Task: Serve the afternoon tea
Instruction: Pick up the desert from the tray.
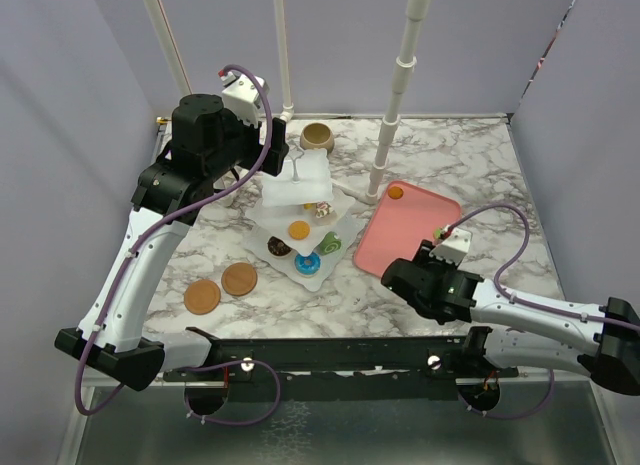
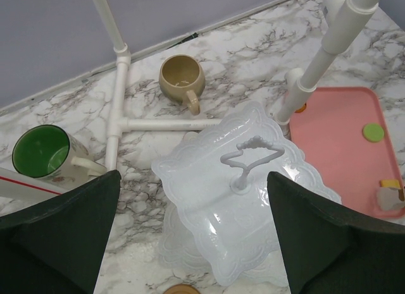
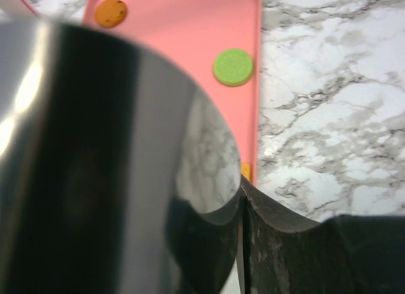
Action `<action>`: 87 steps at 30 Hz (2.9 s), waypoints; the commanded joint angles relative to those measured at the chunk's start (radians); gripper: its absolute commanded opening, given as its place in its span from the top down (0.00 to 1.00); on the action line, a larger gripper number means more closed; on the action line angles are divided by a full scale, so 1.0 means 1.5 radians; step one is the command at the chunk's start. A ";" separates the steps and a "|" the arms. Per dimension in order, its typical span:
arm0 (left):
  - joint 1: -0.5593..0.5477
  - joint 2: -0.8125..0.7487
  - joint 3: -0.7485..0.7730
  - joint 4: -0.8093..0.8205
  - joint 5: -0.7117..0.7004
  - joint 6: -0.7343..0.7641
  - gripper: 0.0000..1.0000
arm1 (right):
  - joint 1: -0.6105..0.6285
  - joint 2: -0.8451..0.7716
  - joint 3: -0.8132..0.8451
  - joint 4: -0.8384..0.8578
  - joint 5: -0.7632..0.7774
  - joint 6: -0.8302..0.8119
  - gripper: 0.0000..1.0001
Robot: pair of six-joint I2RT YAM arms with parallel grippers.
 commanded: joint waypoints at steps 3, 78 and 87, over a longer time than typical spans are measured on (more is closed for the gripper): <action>0.004 -0.001 0.022 -0.004 0.007 -0.003 0.01 | -0.002 0.021 0.033 -0.153 0.071 0.157 0.51; 0.004 -0.014 0.028 -0.007 0.014 -0.018 0.01 | -0.034 0.004 -0.060 0.224 -0.033 -0.128 0.38; 0.004 -0.015 0.025 -0.007 0.012 -0.018 0.01 | -0.035 -0.020 -0.033 0.189 -0.042 -0.148 0.36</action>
